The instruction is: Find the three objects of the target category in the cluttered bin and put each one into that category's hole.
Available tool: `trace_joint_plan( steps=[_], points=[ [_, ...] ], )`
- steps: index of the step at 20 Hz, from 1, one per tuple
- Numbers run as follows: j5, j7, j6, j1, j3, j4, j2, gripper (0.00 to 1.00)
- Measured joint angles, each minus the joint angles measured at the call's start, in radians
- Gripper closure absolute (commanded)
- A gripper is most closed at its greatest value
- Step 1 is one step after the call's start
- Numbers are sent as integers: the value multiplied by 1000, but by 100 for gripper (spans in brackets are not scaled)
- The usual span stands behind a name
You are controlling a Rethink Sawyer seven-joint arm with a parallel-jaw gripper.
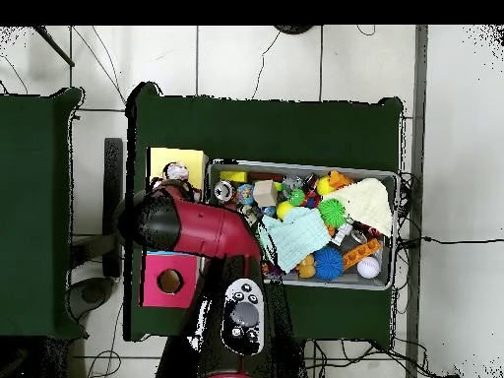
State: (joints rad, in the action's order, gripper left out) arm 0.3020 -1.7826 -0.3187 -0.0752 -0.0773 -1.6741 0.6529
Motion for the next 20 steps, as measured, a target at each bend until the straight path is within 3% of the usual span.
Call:
trace_joint_plan(
  steps=[10, 20],
  points=[
    [6, 0, -128, 12, 0, -20, 69, 0],
    [6, 0, -157, 19, 0, -27, 98, 0]
  ],
)
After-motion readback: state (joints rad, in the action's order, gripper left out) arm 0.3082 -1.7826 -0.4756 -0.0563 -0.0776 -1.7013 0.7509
